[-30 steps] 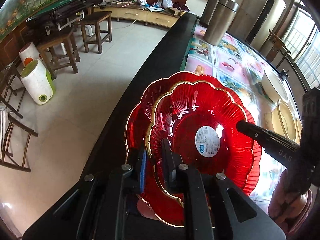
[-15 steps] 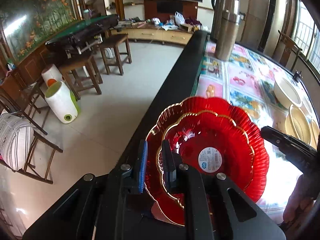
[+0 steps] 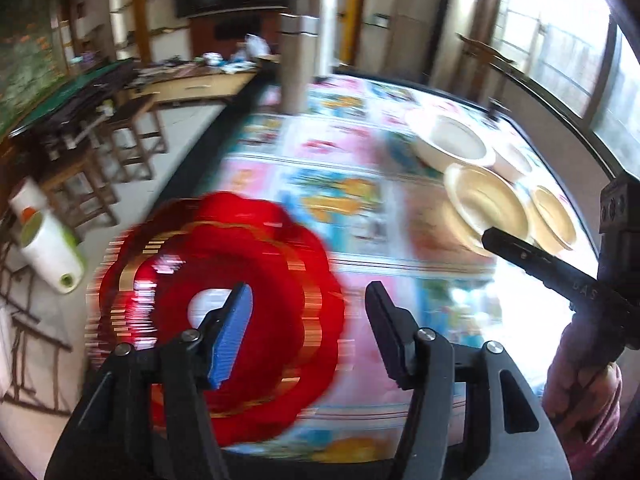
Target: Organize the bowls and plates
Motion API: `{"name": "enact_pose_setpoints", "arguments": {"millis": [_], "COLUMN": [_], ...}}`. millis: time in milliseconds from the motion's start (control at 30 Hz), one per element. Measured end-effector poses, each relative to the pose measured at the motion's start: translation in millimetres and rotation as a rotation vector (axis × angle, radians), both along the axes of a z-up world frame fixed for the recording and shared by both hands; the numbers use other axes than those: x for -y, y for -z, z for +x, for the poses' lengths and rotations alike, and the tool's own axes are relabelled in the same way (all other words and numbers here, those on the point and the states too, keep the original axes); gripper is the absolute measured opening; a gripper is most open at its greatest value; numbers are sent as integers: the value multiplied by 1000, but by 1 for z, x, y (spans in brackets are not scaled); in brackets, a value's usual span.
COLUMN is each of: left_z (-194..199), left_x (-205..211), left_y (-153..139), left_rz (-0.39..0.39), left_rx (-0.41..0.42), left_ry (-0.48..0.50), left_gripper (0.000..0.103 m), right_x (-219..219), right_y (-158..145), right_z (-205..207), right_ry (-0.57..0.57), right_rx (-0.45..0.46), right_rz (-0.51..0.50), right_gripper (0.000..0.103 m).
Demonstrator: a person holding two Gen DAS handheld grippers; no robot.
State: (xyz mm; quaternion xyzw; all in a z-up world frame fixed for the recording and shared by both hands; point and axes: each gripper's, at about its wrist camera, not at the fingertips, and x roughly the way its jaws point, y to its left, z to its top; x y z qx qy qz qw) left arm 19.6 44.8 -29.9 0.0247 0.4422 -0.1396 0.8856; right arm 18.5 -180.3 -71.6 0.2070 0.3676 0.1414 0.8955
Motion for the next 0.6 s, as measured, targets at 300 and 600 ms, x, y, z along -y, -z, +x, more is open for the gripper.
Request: {"name": "enact_pose_setpoints", "arguments": {"millis": [300,600], "left_z": [23,49], "left_x": [74,106], "left_y": [23,12], "left_rz": [-122,-162], "left_rx": [-165,-177], "left_ry": [96,56], "left_gripper": [59,59], "right_x": [90,134], "right_y": [-7,-1], "right_z": [-34,-21], "right_ry": [185,265], "right_rx": [25,13], "right_rz": [46,153], "right_gripper": [56,56]}}
